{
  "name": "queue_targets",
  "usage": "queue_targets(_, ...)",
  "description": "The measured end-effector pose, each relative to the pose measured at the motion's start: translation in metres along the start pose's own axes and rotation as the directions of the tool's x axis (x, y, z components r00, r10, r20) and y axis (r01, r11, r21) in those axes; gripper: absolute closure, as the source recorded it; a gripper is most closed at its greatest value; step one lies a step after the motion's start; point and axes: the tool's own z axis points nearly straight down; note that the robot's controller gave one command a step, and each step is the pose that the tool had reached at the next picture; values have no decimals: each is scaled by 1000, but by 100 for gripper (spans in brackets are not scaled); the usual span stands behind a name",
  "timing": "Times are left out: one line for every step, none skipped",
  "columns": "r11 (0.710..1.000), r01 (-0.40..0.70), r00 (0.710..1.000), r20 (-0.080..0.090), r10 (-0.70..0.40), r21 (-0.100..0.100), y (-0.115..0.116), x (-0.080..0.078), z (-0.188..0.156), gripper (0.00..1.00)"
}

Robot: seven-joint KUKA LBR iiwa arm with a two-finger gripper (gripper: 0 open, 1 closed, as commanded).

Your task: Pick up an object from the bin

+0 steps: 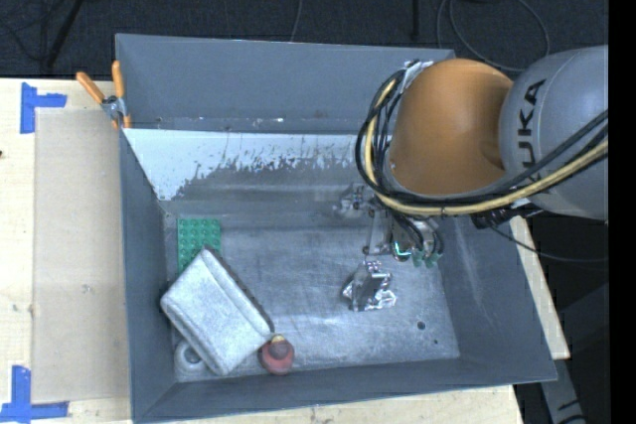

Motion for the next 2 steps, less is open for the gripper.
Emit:
queue_targets(997,-75,997,-1,75,3,-91,-7,89,0)
queue_targets(993,-118,993,12,118,-2,-89,-11,135,0)
